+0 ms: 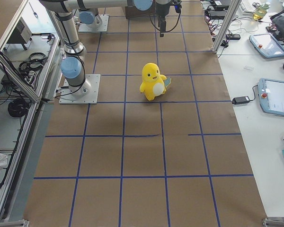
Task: Pull drawer sideways
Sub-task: 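Move the left gripper down to the white drawer handle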
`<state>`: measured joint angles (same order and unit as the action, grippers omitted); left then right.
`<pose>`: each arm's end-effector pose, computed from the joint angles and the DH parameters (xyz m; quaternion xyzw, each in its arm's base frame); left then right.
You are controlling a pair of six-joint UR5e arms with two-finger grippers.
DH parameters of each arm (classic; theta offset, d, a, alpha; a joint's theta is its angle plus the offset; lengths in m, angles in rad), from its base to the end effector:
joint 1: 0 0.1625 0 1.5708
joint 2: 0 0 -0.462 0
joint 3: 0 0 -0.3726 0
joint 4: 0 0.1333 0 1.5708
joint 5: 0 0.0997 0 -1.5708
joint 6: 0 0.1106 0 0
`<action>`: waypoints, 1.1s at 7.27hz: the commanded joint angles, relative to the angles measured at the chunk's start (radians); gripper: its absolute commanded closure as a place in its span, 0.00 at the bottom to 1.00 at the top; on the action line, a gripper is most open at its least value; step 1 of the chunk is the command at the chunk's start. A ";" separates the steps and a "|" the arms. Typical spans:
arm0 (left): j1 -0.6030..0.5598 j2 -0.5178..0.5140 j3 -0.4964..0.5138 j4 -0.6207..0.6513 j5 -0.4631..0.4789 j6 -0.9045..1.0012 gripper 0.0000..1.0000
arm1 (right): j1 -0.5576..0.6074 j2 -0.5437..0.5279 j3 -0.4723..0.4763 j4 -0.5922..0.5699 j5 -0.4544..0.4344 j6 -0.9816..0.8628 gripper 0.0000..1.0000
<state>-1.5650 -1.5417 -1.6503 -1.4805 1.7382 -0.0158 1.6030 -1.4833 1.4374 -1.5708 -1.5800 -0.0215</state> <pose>-0.1122 -0.4633 0.5005 -0.0124 0.9962 -0.0203 0.0835 0.1489 -0.5127 0.5339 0.0267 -0.9994 0.0230 0.0045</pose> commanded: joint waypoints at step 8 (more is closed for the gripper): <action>-0.064 -0.250 -0.219 0.075 0.595 -0.402 0.00 | 0.000 0.000 0.000 0.000 0.000 0.000 0.00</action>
<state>-1.6222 -1.7735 -1.8349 -1.4052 2.2799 -0.3533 1.6030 -1.4833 1.4374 -1.5708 -1.5800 -0.0219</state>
